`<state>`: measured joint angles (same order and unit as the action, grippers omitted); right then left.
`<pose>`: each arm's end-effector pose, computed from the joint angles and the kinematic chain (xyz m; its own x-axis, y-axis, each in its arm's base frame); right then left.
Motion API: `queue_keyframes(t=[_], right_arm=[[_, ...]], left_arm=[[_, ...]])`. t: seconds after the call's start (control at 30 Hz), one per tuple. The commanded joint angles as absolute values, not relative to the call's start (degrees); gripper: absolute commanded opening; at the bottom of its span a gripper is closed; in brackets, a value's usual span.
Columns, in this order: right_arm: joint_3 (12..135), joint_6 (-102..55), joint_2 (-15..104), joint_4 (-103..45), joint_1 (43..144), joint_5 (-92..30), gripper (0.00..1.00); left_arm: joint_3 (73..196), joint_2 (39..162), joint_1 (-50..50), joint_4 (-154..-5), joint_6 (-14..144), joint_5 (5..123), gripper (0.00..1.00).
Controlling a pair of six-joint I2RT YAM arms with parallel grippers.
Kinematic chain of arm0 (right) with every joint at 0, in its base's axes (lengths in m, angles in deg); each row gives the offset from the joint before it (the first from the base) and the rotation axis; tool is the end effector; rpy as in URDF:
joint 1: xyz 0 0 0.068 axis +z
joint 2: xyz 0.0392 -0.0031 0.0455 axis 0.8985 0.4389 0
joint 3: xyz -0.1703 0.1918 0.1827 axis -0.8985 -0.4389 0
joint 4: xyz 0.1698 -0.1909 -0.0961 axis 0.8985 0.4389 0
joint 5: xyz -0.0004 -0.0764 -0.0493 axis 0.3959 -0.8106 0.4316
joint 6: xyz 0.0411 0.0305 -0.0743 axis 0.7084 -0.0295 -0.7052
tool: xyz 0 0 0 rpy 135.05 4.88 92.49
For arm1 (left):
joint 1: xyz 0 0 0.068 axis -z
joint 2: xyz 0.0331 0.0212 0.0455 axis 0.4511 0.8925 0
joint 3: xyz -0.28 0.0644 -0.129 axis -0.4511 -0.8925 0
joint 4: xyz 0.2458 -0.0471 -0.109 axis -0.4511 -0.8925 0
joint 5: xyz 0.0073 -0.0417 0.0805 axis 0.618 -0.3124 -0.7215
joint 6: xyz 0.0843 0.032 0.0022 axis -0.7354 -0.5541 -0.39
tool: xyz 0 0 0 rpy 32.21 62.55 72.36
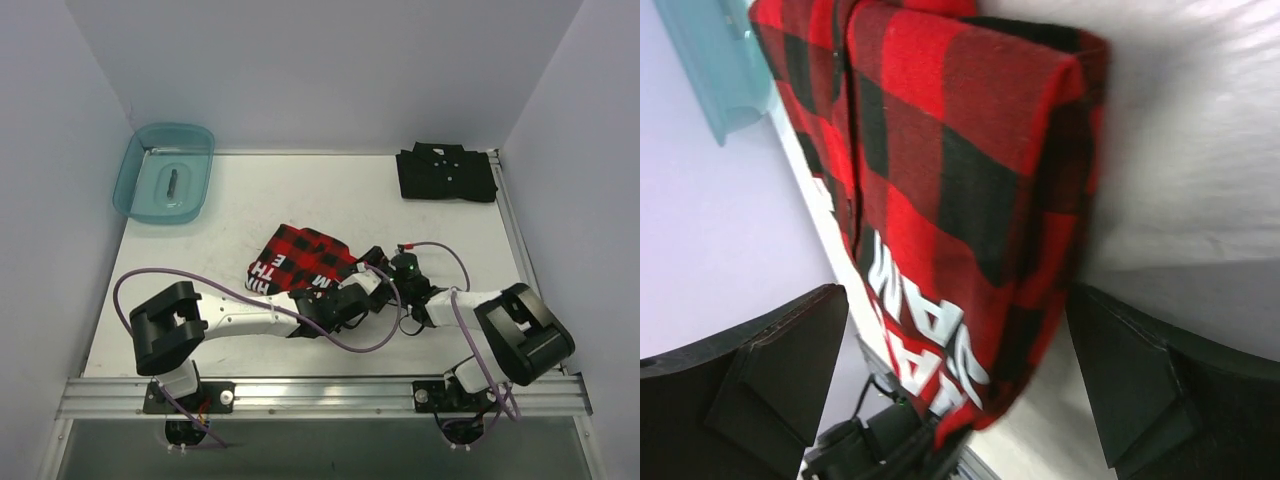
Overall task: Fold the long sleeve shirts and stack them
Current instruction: Fold the shirt
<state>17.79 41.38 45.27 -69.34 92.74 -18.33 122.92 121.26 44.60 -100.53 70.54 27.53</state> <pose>0.2390 0.1631 0.1614 -0.7999 0.5786 -0.1592 0.0936 0.3824 0.9192 0.1575 -0.3493 0.1980 -0.4649 0.5903 -0.6599 0.6430 0.7375 0.2067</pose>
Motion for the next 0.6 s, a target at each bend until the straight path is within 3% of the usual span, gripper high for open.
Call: queue_keyframes(t=[0.0, 0.37, 0.57], right_arm=[[17.4, 45.1, 51.0, -74.8, 94.8, -21.7, 0.96], [16.6, 48.1, 58.2, -82.3, 98.1, -23.3, 0.93], [16.0, 49.4, 63.2, -89.7, 97.5, -22.0, 0.83]], left_arm=[[125.0, 118.9, 44.3, -98.5, 73.8, 29.2, 0.03], [127.9, 118.2, 43.2, -98.7, 79.9, 29.1, 0.03], [128.6, 117.4, 43.0, -99.4, 82.4, 30.1, 0.03]])
